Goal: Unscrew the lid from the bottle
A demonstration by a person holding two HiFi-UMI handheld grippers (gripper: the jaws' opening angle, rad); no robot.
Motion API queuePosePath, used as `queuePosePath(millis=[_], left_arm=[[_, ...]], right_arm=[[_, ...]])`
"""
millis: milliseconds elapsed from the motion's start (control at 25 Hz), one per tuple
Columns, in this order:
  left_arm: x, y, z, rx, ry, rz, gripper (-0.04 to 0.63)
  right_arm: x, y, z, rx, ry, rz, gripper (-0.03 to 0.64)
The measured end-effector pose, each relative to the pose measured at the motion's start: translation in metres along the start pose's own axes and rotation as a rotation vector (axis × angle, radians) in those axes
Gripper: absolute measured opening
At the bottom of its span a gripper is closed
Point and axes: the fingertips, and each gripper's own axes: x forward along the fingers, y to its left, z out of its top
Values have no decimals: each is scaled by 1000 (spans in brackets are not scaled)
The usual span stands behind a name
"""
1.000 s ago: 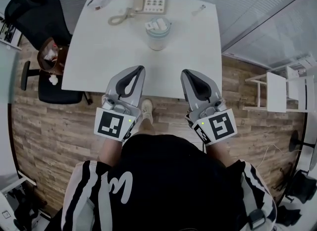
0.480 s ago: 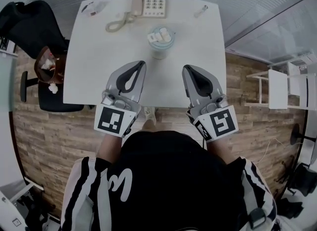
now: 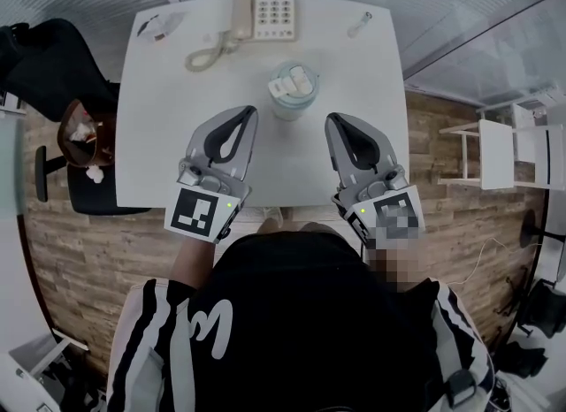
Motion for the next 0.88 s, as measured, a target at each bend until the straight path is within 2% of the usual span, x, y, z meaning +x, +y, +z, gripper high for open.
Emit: queuePosePath(millis=[200, 720, 880], left_arm=[[7, 8, -2, -5, 1, -6, 0], [20, 12, 1, -23, 17, 27, 0], [23, 17, -6, -14, 51, 50, 0]], right_arm=[[8, -4, 4, 7, -5, -13, 2], [13, -31, 19, -3, 5, 23, 1], [13, -37, 16, -21, -2, 37, 2]])
